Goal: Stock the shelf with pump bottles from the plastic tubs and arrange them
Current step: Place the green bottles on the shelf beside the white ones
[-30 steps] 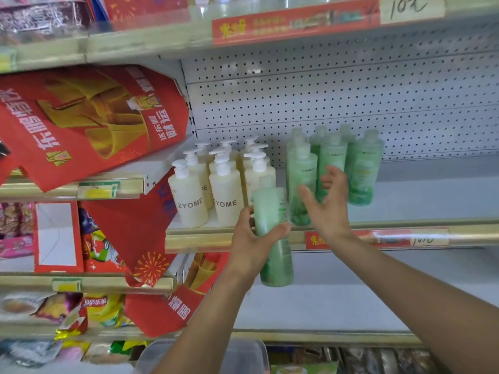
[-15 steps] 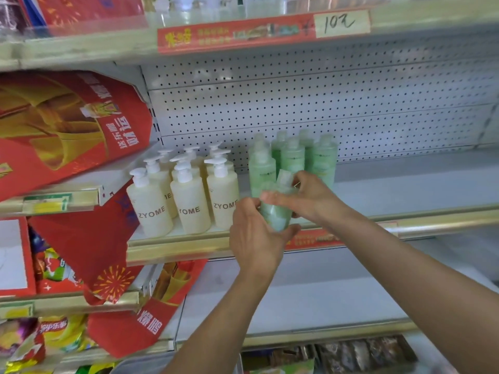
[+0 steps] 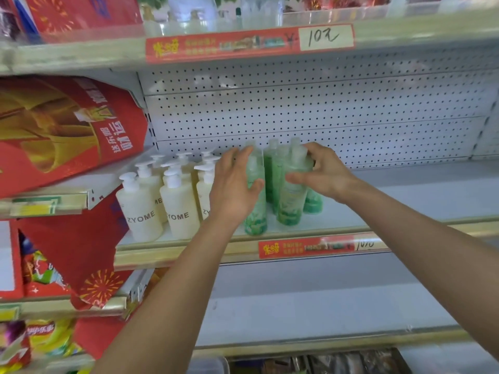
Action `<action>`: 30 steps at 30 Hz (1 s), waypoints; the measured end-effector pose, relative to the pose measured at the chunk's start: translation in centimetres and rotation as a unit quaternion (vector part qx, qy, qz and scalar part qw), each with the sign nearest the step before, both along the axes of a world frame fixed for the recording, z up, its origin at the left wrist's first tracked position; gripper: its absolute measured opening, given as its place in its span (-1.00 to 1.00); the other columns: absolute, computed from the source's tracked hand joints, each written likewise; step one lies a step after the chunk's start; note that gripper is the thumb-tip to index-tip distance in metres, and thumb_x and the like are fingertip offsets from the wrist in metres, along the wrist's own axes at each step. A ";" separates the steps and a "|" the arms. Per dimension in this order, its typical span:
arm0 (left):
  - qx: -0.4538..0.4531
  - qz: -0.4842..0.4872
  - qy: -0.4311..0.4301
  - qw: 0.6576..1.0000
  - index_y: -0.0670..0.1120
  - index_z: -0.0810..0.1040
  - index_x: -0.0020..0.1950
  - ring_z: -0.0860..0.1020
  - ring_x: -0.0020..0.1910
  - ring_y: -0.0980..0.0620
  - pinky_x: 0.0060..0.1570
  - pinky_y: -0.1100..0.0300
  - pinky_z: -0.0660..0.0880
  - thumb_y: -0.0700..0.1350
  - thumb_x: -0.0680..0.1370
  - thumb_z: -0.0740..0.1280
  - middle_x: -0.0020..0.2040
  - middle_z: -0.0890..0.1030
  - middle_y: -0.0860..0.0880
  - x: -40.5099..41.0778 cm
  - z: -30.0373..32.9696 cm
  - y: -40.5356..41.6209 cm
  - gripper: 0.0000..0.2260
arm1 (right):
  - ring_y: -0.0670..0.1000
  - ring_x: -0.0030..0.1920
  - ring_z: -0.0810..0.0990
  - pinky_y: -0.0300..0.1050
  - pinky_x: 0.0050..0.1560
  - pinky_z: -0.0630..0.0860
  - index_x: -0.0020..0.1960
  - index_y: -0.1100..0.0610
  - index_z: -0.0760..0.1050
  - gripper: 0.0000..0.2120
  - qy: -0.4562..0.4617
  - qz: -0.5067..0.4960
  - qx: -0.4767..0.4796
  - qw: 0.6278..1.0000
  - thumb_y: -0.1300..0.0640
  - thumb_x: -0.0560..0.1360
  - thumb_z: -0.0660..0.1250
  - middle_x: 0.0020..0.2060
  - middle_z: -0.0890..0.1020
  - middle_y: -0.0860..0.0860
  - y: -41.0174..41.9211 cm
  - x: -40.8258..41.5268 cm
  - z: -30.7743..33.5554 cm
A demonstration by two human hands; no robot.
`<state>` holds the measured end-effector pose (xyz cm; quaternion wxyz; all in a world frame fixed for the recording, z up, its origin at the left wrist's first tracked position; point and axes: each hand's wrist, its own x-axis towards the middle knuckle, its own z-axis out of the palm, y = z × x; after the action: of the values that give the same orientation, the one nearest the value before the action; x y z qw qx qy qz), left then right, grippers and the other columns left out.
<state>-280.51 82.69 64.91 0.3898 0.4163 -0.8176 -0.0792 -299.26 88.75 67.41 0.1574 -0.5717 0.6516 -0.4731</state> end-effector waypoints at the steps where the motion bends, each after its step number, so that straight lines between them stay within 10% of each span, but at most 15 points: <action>1: 0.007 0.011 -0.035 0.999 0.07 0.23 0.53 0.15 0.50 -0.02 0.36 0.04 0.31 -0.04 0.55 0.36 0.52 0.20 -0.02 -0.1 0.2 -0.4 -0.42 | -0.01 0.03 0.62 0.01 0.14 0.56 0.24 0.06 0.44 -0.51 -0.005 0.011 0.005 1.000 0.17 0.38 0.52 -0.03 0.61 -0.06 -0.4 -0.1 -0.1; 22: -0.088 0.082 -0.161 0.980 0.05 0.26 0.49 0.43 0.22 -0.11 0.21 0.08 0.31 -0.11 0.55 0.36 0.21 0.49 -0.09 -0.4 -0.3 -2.6 -0.47 | -0.02 0.18 0.52 -0.22 0.05 0.44 0.39 0.03 0.37 -0.46 -0.031 0.084 0.100 0.991 0.21 0.46 0.45 0.11 0.54 -0.12 -3.3 -1.3 -1.0; 26: -0.066 0.061 -0.186 0.978 0.09 0.16 0.54 0.31 0.39 -0.11 0.42 0.04 0.20 0.04 0.56 0.33 0.40 0.38 -0.07 0.2 -0.2 -2.3 -0.40 | 0.04 0.33 0.39 0.02 0.28 0.42 0.49 0.05 0.20 -0.32 0.075 -0.028 0.011 0.997 -0.03 0.48 0.42 0.33 0.37 0.04 -2.6 -0.4 -2.2; 30: -0.110 0.023 -0.128 0.985 0.06 0.25 0.53 0.29 0.44 -0.10 0.45 -0.01 0.21 0.08 0.54 0.34 0.47 0.35 -0.05 2.2 -1.4 -0.2 -0.42 | 0.12 0.32 0.34 0.07 0.11 0.48 0.45 0.12 0.29 -0.45 0.254 -0.107 -0.119 0.954 -0.01 0.53 0.33 0.33 0.36 0.09 0.2 2.0 -3.0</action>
<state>-278.35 82.48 63.56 0.3273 0.3960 -0.8548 0.0735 -297.22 88.94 64.42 -0.1342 -0.6149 0.6660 -0.4005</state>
